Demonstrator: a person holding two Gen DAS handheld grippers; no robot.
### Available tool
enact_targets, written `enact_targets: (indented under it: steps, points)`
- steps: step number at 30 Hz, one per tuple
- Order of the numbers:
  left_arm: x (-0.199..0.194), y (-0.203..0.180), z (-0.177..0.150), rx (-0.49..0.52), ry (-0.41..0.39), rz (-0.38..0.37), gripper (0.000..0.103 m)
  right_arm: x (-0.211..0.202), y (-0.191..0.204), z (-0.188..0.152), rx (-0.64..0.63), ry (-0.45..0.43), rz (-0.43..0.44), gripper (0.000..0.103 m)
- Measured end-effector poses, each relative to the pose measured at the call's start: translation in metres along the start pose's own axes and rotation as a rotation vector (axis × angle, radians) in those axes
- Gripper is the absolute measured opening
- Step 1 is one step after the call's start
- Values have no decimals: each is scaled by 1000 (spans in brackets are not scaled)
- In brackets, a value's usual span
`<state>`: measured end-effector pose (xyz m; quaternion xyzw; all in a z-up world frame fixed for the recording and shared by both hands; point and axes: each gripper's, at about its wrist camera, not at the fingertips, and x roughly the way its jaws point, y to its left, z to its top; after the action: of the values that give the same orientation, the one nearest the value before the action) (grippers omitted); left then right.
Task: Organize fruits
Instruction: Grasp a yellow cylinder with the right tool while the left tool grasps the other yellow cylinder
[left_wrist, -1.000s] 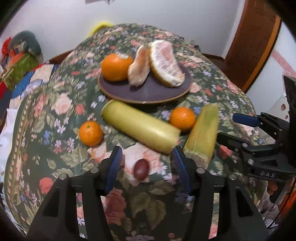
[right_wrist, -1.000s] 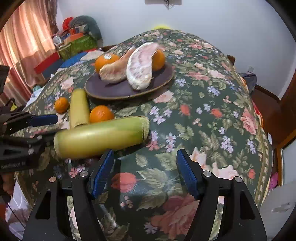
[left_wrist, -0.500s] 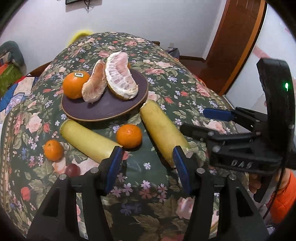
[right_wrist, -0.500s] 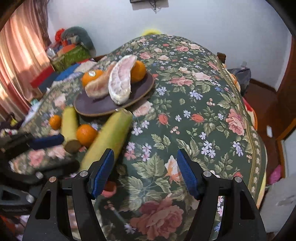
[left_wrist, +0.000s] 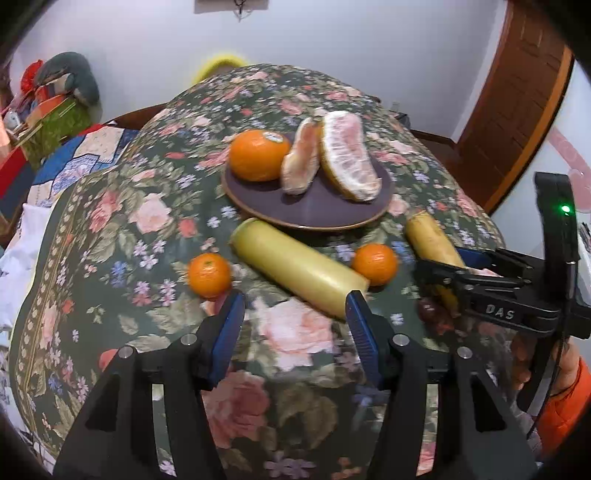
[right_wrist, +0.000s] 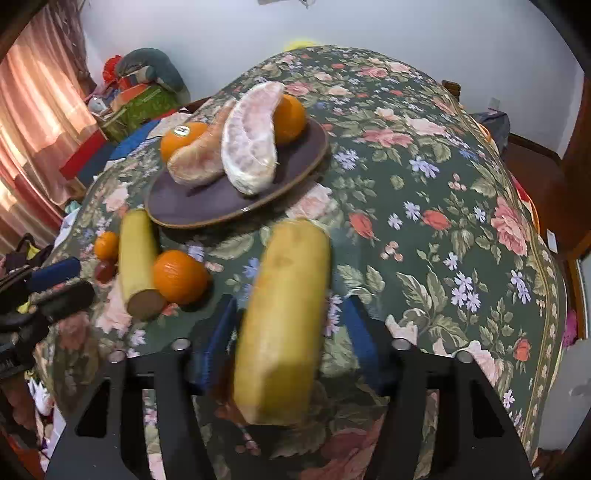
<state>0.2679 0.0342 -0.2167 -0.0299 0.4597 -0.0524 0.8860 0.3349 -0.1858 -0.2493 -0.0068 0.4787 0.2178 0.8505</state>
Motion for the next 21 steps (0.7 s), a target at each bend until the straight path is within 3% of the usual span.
enact_targets:
  steps: [3,5,8,11,16,18,21]
  points:
    - [8,3,3,-15,13,-3,57,-6,-1,-1,-17,-13,26,40]
    - [15,1,6,-37,26,-16,58,-9,0,-2,-40,-17,16,39]
    - [24,-6,8,-47,41,-40,72,-12,-2,-4,-53,-23,16,38]
    - [31,-17,6,-20,52,-38,77,-13,-6,-5,-46,-24,31,37]
    - [46,-22,3,14,73,32,77,-12,-7,-5,-49,-26,40,37]
    - [44,-14,1,-9,74,-1,76,-13,-7,-6,-49,-30,41,37]
    - [35,-3,-2,-29,69,-13,66,-14,-8,-7,-49,-34,42,37]
